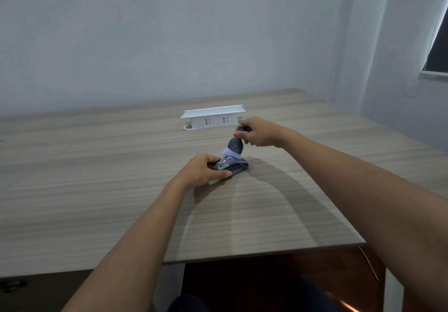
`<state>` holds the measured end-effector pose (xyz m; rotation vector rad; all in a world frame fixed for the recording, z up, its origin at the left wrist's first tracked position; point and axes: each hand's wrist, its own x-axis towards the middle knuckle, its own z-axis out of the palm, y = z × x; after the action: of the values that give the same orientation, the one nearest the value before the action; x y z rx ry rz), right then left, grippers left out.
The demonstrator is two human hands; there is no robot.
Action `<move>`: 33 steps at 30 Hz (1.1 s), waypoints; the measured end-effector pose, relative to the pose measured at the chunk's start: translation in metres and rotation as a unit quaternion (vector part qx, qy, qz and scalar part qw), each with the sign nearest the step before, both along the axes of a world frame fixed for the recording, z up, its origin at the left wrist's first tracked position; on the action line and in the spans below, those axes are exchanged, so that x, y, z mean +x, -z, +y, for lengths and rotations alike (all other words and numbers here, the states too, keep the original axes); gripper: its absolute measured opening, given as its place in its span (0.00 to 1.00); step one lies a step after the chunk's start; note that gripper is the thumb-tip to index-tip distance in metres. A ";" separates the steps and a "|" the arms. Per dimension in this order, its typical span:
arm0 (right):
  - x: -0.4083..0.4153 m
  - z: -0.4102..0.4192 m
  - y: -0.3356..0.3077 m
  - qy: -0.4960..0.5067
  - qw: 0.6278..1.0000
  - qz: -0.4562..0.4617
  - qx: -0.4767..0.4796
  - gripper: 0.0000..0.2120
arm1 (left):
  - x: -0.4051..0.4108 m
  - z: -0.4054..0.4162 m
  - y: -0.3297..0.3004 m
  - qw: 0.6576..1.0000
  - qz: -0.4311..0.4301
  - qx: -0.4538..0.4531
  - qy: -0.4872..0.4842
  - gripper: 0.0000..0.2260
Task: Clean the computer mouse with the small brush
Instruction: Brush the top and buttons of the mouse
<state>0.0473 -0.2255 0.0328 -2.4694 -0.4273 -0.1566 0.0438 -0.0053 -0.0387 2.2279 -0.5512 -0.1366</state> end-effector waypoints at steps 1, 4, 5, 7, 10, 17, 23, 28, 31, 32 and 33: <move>0.000 0.002 -0.001 -0.002 1.000 0.001 0.003 0.11 | 0.000 0.000 0.000 1.000 0.001 0.000 0.000 0.16; 0.001 -0.003 -0.001 0.003 0.999 -0.015 -0.032 0.11 | 0.001 0.000 0.000 1.000 0.001 0.005 -0.004 0.16; 0.001 -0.007 0.000 0.012 0.998 -0.020 -0.056 0.11 | 0.002 0.000 0.001 1.000 0.000 0.006 -0.004 0.15; 0.000 -0.016 0.003 0.031 0.995 -0.017 -0.093 0.11 | 0.002 0.000 0.002 1.000 0.001 0.007 -0.003 0.15; 0.000 -0.019 0.005 0.036 0.995 -0.014 -0.091 0.12 | 0.003 0.000 0.002 1.000 0.003 0.007 -0.005 0.16; 0.000 0.001 0.000 -0.001 1.000 -0.012 -0.001 0.08 | -0.001 -0.002 -0.001 1.000 0.005 0.008 -0.009 0.16; 0.001 -0.023 0.013 0.052 0.998 0.007 -0.027 0.11 | 0.000 -0.001 0.000 1.000 0.005 0.005 -0.011 0.15; 0.002 -0.020 0.011 0.045 0.999 0.016 -0.003 0.10 | 0.000 -0.002 0.001 1.000 -0.003 0.006 -0.008 0.15; 0.001 -0.008 0.006 0.010 0.999 0.021 0.044 0.09 | -0.002 -0.002 0.000 1.000 -0.008 0.013 -0.006 0.15; 0.001 -0.006 0.005 0.001 0.998 0.024 0.056 0.10 | -0.002 -0.002 0.000 1.000 -0.009 0.014 -0.003 0.14; 0.000 -0.005 0.004 -0.003 0.998 0.026 0.064 0.10 | -0.003 -0.002 0.000 1.000 -0.009 0.015 -0.002 0.14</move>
<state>0.0476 -0.2306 0.0285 -2.3410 -0.3911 -0.1137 0.0408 -0.0073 -0.0385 2.2613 -0.5577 -0.1244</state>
